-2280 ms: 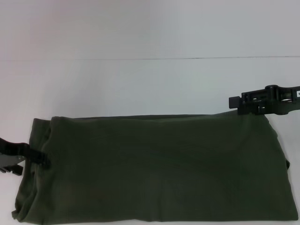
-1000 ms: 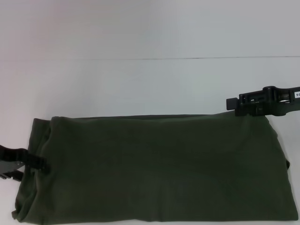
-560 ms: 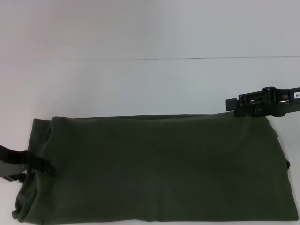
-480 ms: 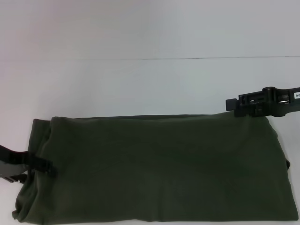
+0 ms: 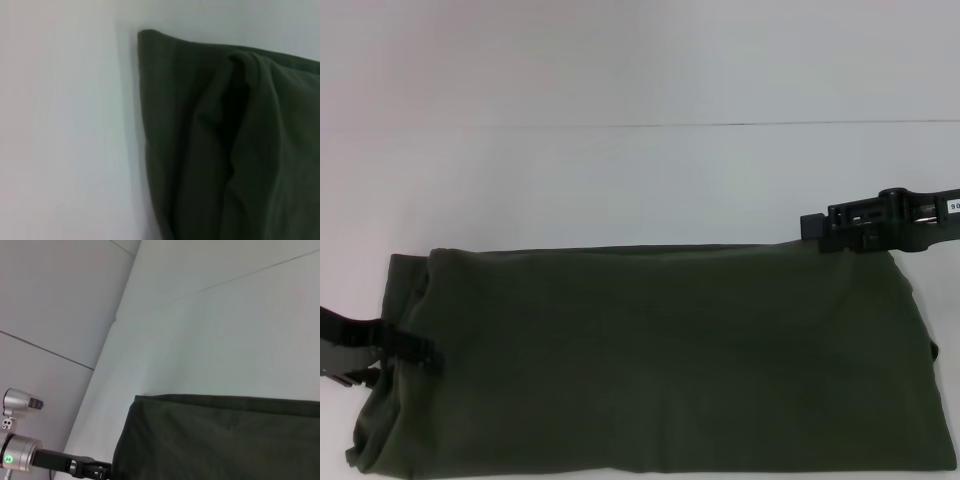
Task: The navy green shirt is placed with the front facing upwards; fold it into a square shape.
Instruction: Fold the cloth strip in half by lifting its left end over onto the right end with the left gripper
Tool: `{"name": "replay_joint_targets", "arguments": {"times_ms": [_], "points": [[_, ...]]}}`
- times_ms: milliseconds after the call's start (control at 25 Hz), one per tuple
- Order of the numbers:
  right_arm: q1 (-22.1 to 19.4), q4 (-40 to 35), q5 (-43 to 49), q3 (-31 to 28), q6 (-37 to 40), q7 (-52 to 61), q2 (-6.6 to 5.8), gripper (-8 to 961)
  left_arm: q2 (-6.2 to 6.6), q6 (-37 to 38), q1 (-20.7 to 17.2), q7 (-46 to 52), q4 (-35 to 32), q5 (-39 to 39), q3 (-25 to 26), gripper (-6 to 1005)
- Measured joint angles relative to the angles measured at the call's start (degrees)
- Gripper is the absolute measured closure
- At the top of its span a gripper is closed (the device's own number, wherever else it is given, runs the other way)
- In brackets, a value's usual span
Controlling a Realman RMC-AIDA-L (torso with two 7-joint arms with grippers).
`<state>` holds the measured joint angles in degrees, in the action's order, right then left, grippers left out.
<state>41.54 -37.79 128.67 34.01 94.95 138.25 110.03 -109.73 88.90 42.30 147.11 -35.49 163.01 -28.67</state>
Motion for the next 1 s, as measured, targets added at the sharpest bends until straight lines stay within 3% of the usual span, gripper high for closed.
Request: {"name": "replay_joint_targets", "arguments": {"times_ms": [280, 480, 560, 1000], "points": [[-0.05, 0.00, 0.00, 0.00, 0.00, 0.00, 0.09, 380, -0.16, -0.19, 0.33, 0.10, -0.08, 0.16, -0.38, 116], [-0.06, 0.00, 0.00, 0.00, 0.00, 0.00, 0.09, 380, -0.15, -0.29, 0.33, 0.05, -0.33, 0.12, -0.49, 318], [-0.06, -0.01, 0.00, 0.00, -0.01, 0.00, 0.09, 380, -0.24, -0.36, 0.36, 0.01, -0.30, 0.38, -0.73, 549], [0.01, -0.18, 0.00, 0.00, -0.03, 0.00, 0.09, 380, -0.40, -0.52, 0.42, -0.06, -0.32, 0.46, -1.44, 751]]}}
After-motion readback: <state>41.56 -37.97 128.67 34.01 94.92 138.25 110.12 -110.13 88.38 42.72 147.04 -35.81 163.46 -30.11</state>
